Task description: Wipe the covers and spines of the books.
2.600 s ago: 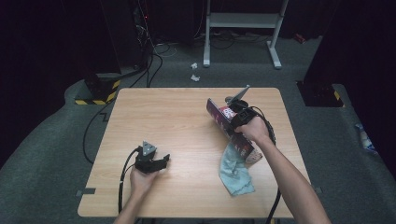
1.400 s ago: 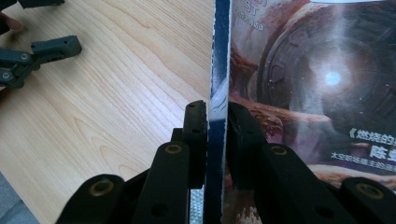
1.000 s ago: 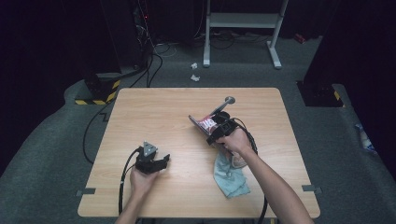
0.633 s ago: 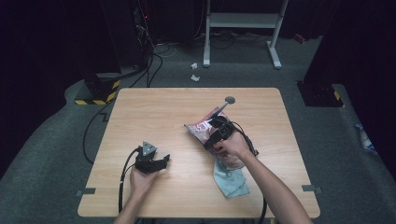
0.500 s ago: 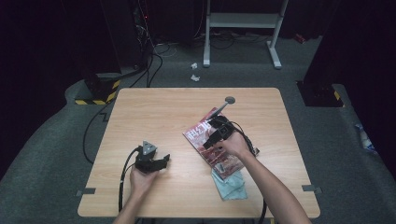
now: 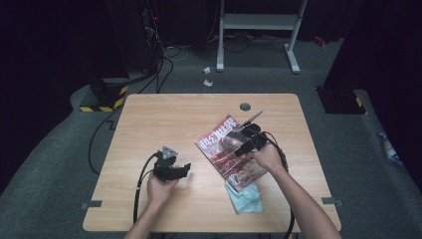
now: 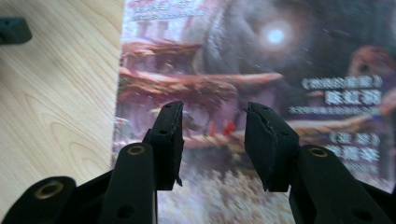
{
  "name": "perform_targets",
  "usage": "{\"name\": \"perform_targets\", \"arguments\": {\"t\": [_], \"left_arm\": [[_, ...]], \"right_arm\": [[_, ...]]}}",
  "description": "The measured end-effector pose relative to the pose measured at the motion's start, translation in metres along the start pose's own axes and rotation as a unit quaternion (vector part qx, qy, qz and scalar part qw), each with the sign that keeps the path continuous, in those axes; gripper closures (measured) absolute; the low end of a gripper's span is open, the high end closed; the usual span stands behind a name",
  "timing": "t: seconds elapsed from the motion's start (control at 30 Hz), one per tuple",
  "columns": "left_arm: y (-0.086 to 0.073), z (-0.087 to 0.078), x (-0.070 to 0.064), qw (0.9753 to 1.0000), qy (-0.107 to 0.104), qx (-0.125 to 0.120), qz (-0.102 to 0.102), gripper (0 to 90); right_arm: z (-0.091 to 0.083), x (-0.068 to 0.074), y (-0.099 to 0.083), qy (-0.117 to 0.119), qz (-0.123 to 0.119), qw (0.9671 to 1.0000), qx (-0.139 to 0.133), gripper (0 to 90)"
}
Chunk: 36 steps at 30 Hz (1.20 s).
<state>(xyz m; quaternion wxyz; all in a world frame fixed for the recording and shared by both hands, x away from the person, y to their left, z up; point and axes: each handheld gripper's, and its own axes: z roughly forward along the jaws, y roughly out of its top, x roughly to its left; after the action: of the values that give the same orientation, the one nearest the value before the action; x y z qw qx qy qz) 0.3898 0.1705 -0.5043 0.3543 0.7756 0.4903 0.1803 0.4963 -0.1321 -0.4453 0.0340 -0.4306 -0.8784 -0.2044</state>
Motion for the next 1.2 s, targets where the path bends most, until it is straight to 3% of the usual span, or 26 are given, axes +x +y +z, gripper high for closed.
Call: {"name": "perform_targets", "arguments": {"t": [0.17,0.33,0.53,0.7,0.83,0.9,1.03,1.2], "left_arm": [[0.005,0.008,-0.021,0.9993,-0.015,0.032,0.014,33.0],[0.013,0.015,-0.039,0.9983,-0.035,0.042,0.018,33.2],[0.020,0.021,-0.054,0.9971,-0.058,0.050,0.005,34.6],[0.021,0.028,-0.064,0.9958,-0.068,0.061,0.010,34.8],[0.025,0.032,-0.070,0.9955,-0.075,0.058,0.008,35.2],[0.028,0.034,-0.073,0.9950,-0.072,0.066,0.019,35.0],[0.035,0.039,-0.077,0.9944,-0.076,0.070,0.023,34.6],[0.037,0.045,-0.074,0.9945,-0.078,0.069,0.010,35.6]], "right_arm": [[-0.008,-0.013,-0.023,-0.019,0.005,0.9998,-0.011,55.1],[-0.013,-0.030,-0.045,-0.039,0.012,0.9990,-0.016,54.2],[-0.019,-0.051,-0.070,-0.058,0.041,0.9973,-0.020,53.4],[-0.022,-0.067,-0.087,-0.055,0.065,0.9959,-0.031,53.3],[-0.022,-0.073,-0.095,-0.058,0.079,0.9948,-0.028,53.2],[-0.020,-0.076,-0.097,-0.058,0.078,0.9950,-0.027,53.3],[-0.014,-0.074,-0.100,-0.053,0.079,0.9953,-0.020,58.1],[-0.011,-0.072,-0.100,-0.046,0.076,0.9958,-0.023,61.0]]}}
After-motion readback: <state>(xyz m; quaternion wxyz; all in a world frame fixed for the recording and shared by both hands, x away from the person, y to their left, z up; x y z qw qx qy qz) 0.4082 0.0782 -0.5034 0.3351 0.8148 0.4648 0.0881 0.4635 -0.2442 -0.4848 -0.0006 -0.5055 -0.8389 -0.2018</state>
